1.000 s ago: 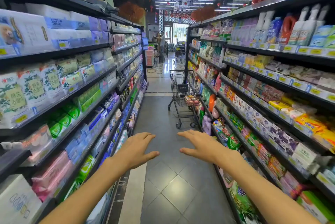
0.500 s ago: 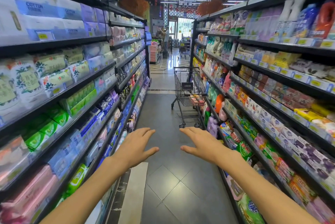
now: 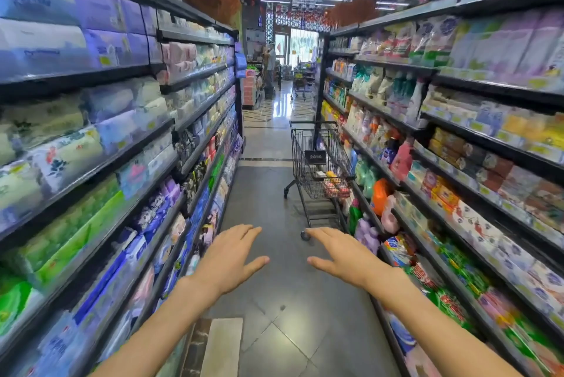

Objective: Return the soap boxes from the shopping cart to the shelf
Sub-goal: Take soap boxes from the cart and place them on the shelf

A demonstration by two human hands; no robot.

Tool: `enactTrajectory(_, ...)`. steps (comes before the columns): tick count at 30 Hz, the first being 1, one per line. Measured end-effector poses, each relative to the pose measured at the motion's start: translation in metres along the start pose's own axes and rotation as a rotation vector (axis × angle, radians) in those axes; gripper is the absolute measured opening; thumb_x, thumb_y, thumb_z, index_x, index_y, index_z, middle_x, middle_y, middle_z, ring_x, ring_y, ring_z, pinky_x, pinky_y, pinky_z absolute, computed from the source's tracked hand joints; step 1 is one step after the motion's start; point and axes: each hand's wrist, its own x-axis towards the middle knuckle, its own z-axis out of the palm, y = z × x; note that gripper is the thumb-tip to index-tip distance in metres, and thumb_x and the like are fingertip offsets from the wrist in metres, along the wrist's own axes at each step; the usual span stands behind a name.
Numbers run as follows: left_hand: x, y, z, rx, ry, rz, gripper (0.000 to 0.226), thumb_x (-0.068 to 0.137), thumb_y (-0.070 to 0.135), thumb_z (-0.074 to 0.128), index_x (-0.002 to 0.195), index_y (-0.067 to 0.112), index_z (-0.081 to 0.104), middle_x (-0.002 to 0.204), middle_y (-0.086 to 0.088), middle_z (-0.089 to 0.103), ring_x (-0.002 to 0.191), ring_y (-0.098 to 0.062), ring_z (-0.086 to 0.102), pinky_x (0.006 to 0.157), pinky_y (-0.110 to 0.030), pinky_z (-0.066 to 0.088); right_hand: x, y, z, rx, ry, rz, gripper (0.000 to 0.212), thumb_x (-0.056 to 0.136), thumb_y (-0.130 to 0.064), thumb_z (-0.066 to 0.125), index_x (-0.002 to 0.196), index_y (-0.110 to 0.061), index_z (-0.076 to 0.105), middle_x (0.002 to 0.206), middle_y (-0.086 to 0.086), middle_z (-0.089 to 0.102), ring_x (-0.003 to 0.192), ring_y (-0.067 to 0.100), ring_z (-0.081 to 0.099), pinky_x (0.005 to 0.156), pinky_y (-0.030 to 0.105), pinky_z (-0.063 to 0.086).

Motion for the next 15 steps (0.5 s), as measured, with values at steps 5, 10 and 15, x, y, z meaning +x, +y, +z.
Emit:
enactTrajectory(5,0.095,-0.045,0.031,-0.027,-0.018,0.012,0.091,0.083,0.076,0.022,0.15,0.017,0.04,0.15,-0.004,0.046,0.139,-0.022,0.043,0.117,-0.035,0.033,0.099,0.05,0.019,0.01,0.01,0.013,0.072,0.094,-0.055,0.053,0.153,-0.021,0.029,0.153,0.003,0.038,0.137,0.023,0.041,0.113,0.036,0.035)
enactTrajectory(10,0.204,-0.096,0.071,-0.03,-0.041,0.004,0.096,0.08,0.078,0.017,0.153,0.019,0.036,0.155,-0.003,0.041,0.144,-0.021,0.036,0.12,-0.033,0.025,0.209,0.114,0.041,0.013,-0.001,0.009,0.075,0.091,-0.06,0.048,0.152,-0.02,0.031,0.153,0.004,0.039,0.138,0.023,0.04,0.113,0.034,0.036)
enactTrajectory(15,0.34,-0.149,0.093,-0.02,-0.051,-0.004,0.099,0.077,0.08,0.016,0.153,0.019,0.034,0.156,-0.003,0.039,0.145,-0.019,0.034,0.12,-0.032,0.025,0.329,0.191,0.039,-0.005,0.036,-0.007,0.075,0.091,-0.056,0.053,0.152,-0.016,0.033,0.152,0.005,0.041,0.141,0.022,0.038,0.116,0.031,0.031)
